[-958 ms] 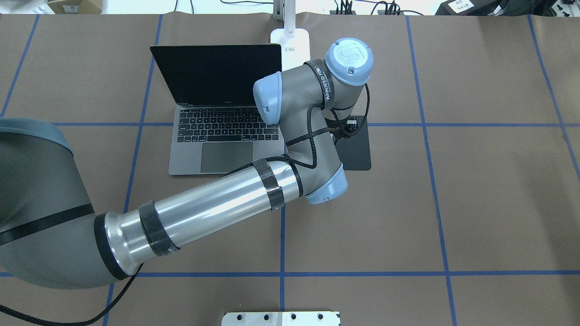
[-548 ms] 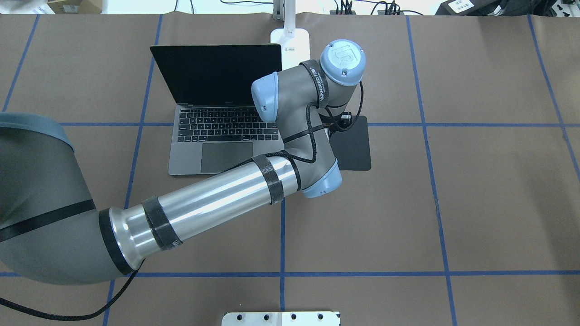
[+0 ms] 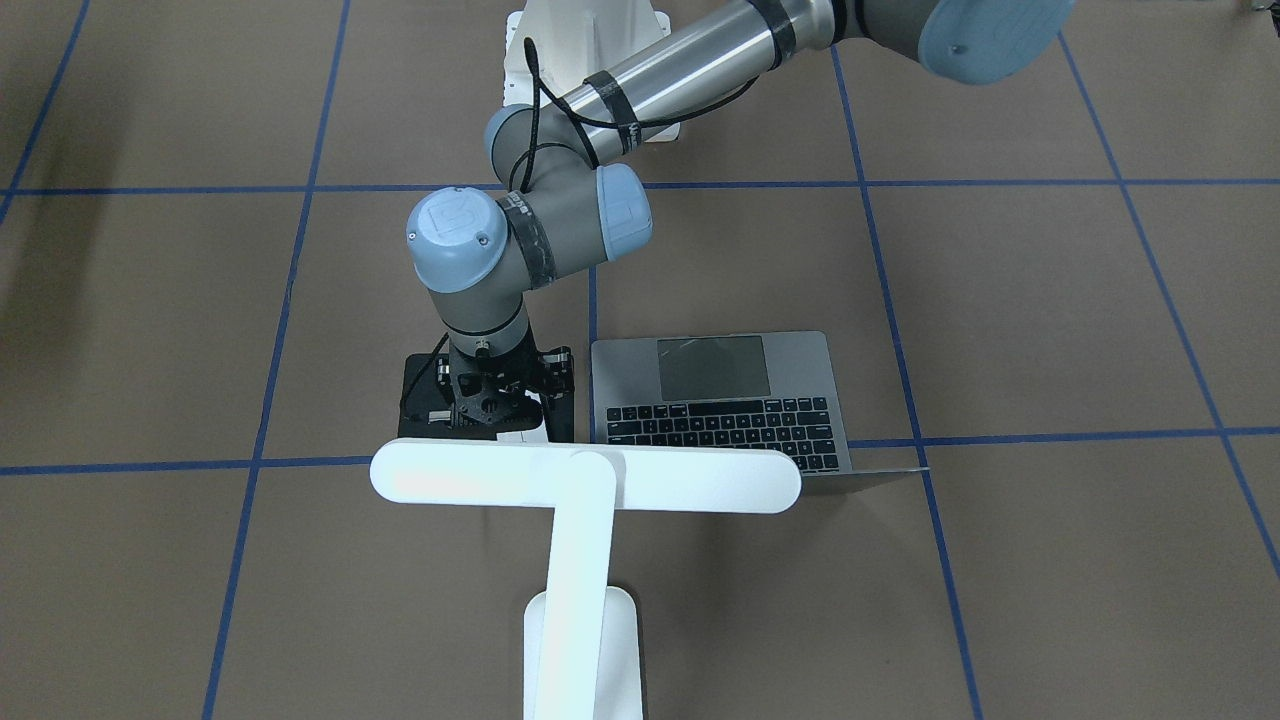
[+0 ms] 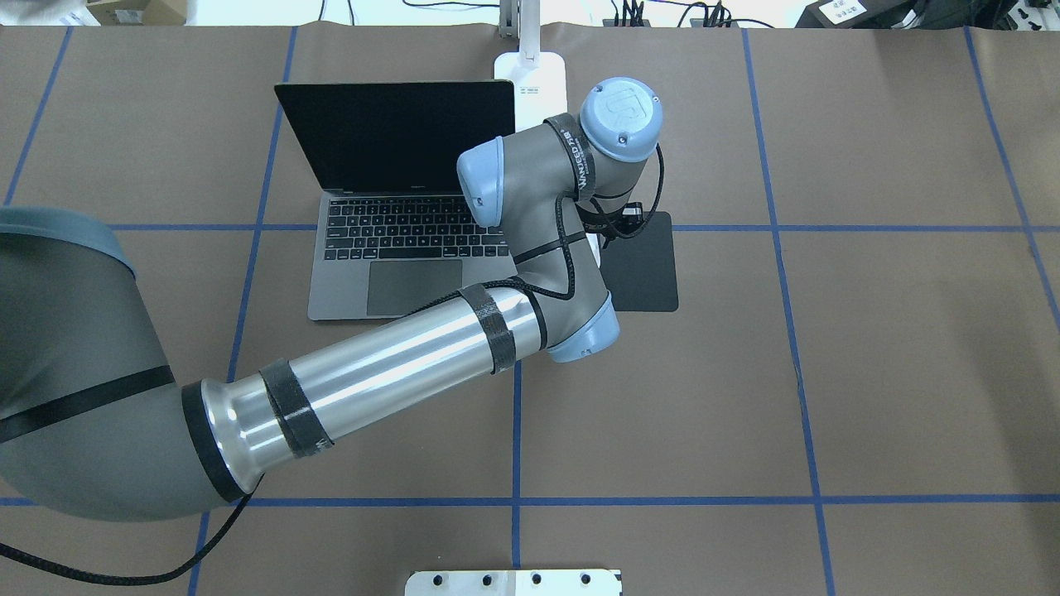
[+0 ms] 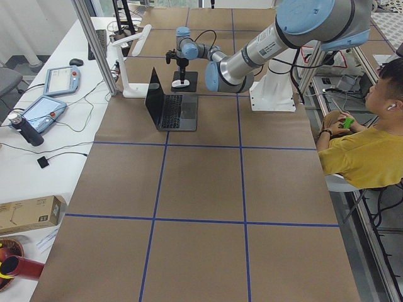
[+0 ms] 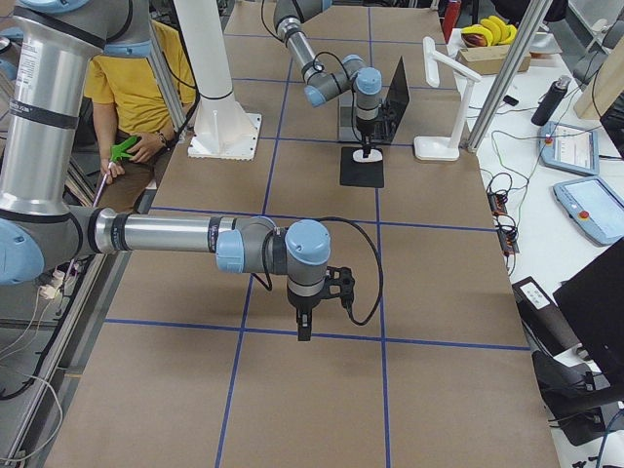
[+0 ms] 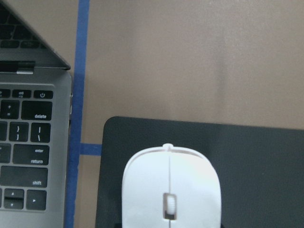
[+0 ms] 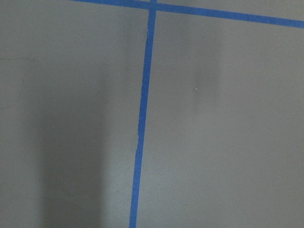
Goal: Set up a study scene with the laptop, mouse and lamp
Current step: 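Lower the white mouse with the left gripper onto the mouse pad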
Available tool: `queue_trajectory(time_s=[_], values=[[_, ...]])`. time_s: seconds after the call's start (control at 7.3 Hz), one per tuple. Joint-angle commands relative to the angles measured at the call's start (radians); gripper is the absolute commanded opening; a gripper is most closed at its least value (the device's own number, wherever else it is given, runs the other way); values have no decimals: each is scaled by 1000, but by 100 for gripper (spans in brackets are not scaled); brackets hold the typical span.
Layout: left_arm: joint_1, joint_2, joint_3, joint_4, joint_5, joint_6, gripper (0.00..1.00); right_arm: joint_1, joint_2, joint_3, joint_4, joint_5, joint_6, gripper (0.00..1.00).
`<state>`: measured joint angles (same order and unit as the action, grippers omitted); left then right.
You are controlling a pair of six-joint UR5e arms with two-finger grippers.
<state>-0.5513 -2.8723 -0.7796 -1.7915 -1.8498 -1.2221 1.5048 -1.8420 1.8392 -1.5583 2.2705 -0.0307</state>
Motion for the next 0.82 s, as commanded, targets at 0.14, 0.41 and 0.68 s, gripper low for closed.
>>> queue_trajectory(time_s=[0.14,0.41,0.68], values=[[-9,40,-112,50,-5,19,99,0,3,0,1,0,0,100],[-27,182,-412,235,-48,120,99,8,-12,0,6,-15,0,100],[-93,496,-820,285,-103,252,99,37,-13,0,9,-6,0,100]])
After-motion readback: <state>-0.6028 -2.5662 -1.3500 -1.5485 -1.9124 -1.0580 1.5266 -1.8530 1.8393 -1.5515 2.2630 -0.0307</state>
